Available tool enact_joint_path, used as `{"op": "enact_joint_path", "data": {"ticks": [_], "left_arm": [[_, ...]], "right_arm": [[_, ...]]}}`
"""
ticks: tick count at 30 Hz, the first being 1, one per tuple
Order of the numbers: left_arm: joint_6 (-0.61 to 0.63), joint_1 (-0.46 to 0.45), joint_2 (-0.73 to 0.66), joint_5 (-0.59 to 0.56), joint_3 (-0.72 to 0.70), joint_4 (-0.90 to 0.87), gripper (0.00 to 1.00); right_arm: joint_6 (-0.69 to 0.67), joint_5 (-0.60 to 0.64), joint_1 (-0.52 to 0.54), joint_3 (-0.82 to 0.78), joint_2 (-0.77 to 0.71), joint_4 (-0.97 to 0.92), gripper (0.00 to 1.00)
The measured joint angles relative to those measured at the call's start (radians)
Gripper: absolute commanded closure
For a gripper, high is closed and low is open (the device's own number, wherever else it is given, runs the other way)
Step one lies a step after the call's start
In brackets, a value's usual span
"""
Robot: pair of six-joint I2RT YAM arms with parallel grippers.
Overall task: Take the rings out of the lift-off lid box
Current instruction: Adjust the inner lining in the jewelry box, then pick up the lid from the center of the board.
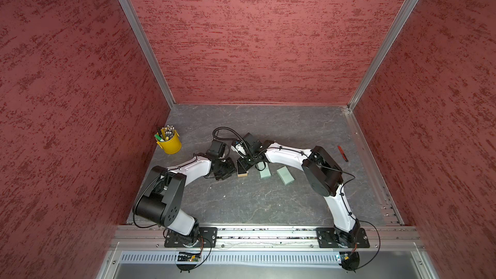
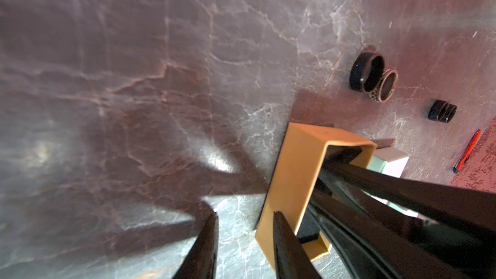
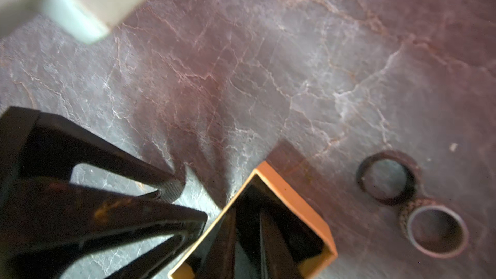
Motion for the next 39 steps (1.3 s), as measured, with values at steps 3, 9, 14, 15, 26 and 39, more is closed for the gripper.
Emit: {"op": "enact_joint_path", "data": {"ticks": [3, 9, 14, 15, 26, 39], "left_arm": [[0.0, 0.003, 0.0, 0.004, -0.002, 0.005, 0.64], [0.0, 0.005, 0.0, 0.01, -0.005, 0.013, 0.65], [0.0, 0.01, 0.0, 0.019, -0.007, 0.017, 0.64], [0.0, 0.01, 0.0, 0.02, -0.007, 0.017, 0.64], [0.002, 0.015, 0.002, 0.023, -0.007, 0.019, 0.65], [0.0, 0.002, 0.012, 0.022, -0.005, 0.047, 0.64]], "right_arm": [[-0.005, 0.007, 0.001, 0.014, 0.006, -0.017, 0.8], [-0.011, 0.018, 0.002, 0.047, 0.022, -0.056, 0.79], [-0.011, 0.03, 0.005, 0.046, 0.005, -0.064, 0.79], [-0.011, 0.032, 0.005, 0.046, -0.001, -0.068, 0.79], [-0.012, 0.067, 0.006, 0.055, -0.026, -0.129, 0.73], [0.113, 0.194, -0.008, -0.05, -0.275, -0.172, 0.22]]}}
